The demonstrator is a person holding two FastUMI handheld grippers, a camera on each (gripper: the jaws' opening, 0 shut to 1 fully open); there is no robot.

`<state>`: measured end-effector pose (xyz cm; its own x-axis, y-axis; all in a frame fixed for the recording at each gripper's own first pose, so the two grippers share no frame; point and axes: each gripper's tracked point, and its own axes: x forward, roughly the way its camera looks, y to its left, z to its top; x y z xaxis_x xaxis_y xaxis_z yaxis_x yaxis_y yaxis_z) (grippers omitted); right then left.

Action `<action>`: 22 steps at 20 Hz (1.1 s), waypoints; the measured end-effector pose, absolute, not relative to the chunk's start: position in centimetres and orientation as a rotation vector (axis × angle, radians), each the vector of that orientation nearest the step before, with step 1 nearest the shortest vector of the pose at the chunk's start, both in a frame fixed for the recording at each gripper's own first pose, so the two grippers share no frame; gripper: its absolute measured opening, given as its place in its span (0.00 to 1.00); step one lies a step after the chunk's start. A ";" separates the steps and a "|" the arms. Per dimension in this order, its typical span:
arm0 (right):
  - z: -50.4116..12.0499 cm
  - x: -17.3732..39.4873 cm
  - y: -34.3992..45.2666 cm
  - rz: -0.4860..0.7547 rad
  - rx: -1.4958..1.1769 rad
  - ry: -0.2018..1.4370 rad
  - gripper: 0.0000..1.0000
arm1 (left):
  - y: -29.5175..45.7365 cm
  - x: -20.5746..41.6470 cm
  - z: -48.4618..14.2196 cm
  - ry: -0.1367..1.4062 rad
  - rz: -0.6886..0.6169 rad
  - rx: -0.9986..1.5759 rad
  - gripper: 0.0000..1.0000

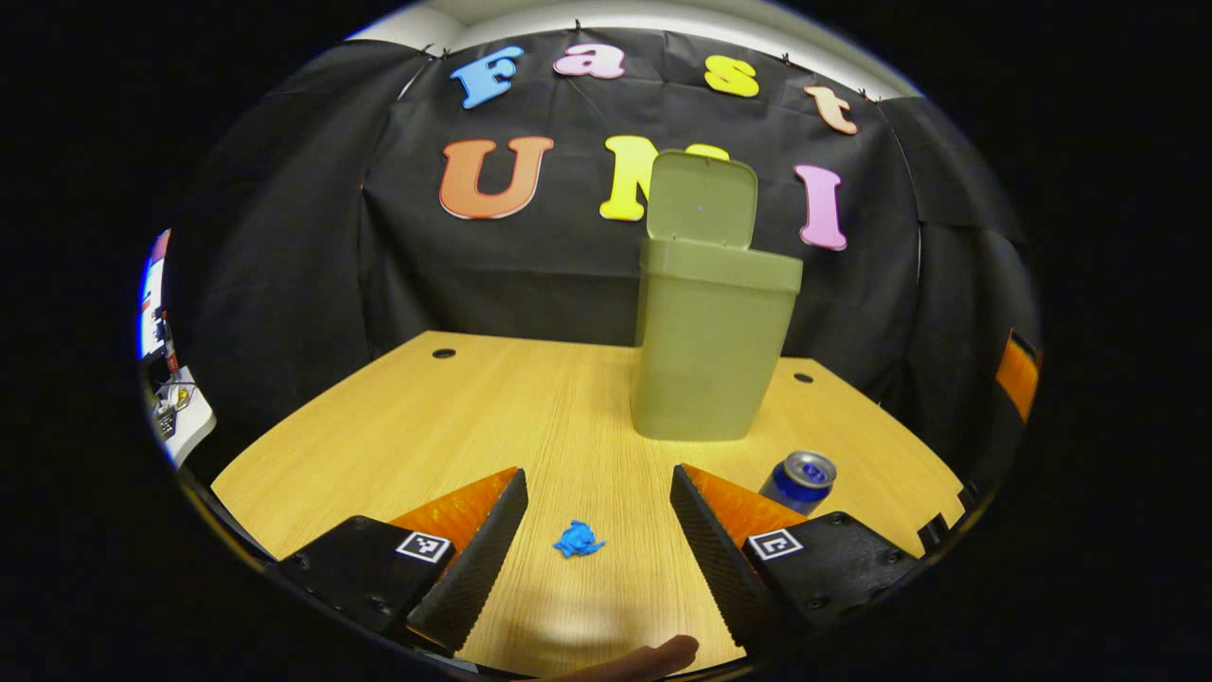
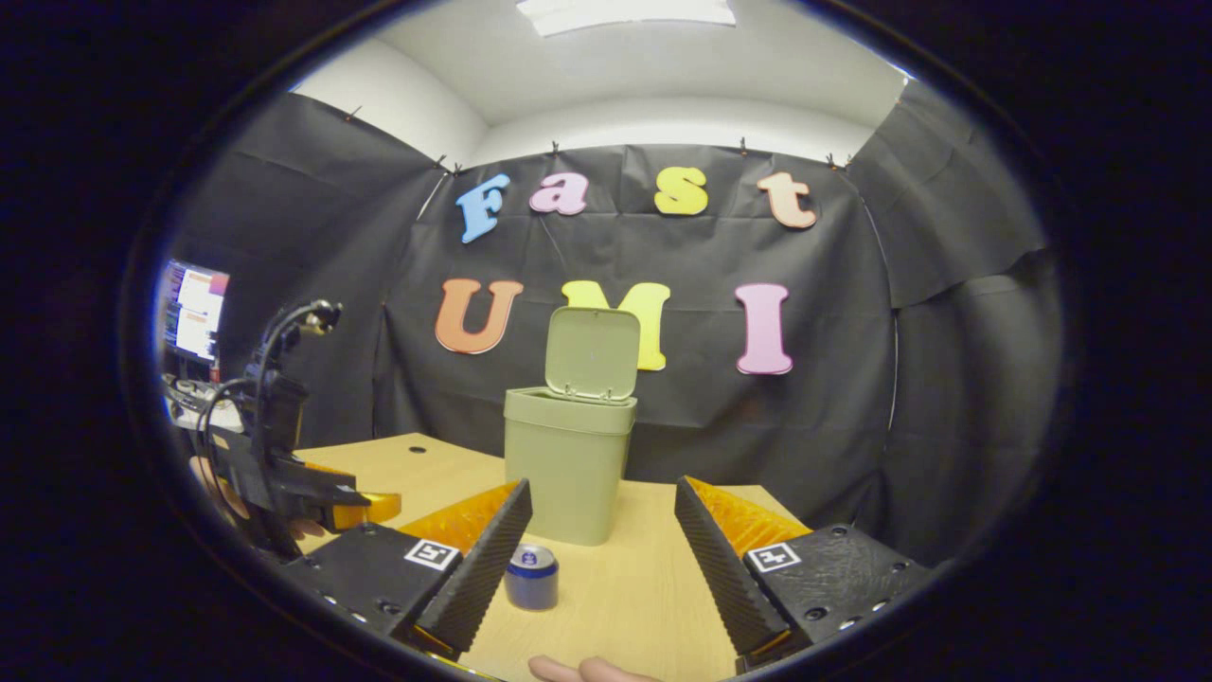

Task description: Press the lid of the desktop garbage bin to open it, pick up the crumpled paper on the desktop and throw it into the bin, then pick up the pop can on the desktop and drop it into the bin, and finally close the garbage bin lid.

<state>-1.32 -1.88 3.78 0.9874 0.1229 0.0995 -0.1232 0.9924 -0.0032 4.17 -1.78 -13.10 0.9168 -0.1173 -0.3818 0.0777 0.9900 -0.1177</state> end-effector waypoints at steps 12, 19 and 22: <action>0.7 0.8 -2.2 0.086 0.050 0.014 0.95 | -2.0 6.1 -21.1 0.618 -0.119 -0.083 0.98; 0.1 1.1 -1.9 0.079 0.039 0.029 0.95 | -1.8 7.0 -23.3 0.661 -0.149 -0.123 0.85; -0.1 1.2 -1.9 0.077 0.037 0.035 0.95 | -1.8 7.3 -23.6 0.664 -0.149 -0.115 0.80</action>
<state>1.24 -1.95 -0.08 0.9964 0.0778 -0.0335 -0.0765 0.9963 0.0384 7.27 -1.84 -23.63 0.7778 -0.1741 -0.6040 0.1009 0.9830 -0.1535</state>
